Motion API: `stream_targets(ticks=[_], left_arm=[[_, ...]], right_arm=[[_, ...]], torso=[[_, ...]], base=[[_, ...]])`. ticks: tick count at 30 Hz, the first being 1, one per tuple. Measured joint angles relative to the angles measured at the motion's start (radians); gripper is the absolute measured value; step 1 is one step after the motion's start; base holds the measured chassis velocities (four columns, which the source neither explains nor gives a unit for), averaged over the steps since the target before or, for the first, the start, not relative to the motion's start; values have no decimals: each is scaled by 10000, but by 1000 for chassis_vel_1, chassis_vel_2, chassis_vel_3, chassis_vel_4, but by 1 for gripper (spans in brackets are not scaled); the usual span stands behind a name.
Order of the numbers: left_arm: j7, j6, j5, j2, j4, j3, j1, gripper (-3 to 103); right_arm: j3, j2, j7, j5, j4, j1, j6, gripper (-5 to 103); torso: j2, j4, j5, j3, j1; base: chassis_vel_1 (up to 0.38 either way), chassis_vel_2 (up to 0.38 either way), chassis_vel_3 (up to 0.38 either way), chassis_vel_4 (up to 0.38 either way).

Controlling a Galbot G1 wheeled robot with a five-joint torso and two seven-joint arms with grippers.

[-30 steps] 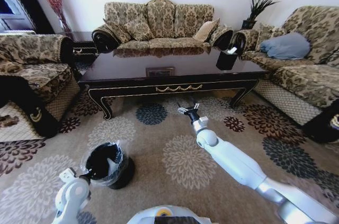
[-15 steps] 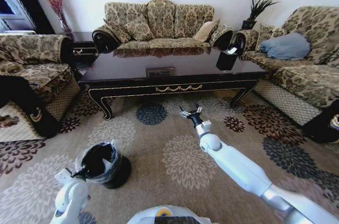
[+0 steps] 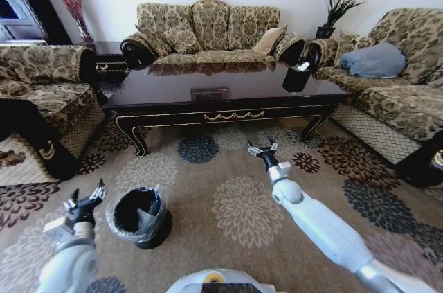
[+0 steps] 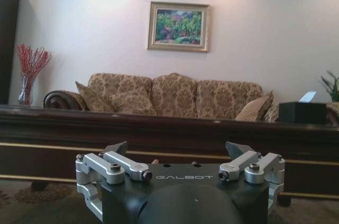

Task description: Move to the front of the table and pick up the trash from the floor, then place it into the trash bin.

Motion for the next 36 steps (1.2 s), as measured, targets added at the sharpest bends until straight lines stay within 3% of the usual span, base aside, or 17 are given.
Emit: stream_targets(ticks=[1,2,4,6,8,14,20,36], left_arm=[[908,-517,54,29,-41,-499,193,98],[908,-517,54,29,-41,-499,193,98],[2026,-1323,54,-106,-105,-1044,481,100],[2250,-1515,57,-221,-165,-1139,582,100],[2438,-1744,161,-688,-535,-1170,864,100],[2355,-1713,641,-1248,-1247,-1047,1117,100],[2206,-1767,962,-1479,-1272,-1090,1227,100],[1813,-1737,1293,-1399,-1020,-628,1096,100]], right_arm=[[530,-44,-113,-136,308,-392,55,100],[530,-44,-113,-136,308,-392,55,100],[1349,-89,-341,-216,848,-1086,267,100],[1673,-97,-444,-227,1045,-1387,363,100],[2642,-92,-1018,-363,1642,-2464,550,100],[4056,39,-2092,-700,2318,-4288,947,100],[4801,37,-3038,-426,2912,-5298,1011,100],[5526,116,-3865,-164,3108,-6127,1223,100]], torso=[[0,0,-2,0,0],[0,0,-2,0,0],[1,1,0,-1,-1],[0,1,-3,-1,0],[0,2,-4,-2,0],[0,-1,2,-2,-1],[-1,1,-3,-1,-1],[-2,1,-4,2,0]], base=[[0,0,0,0],[0,0,0,0],[0,0,0,0],[0,0,0,0],[0,0,0,0],[0,0,0,0],[0,0,0,0],[33,-36,-34,38]])
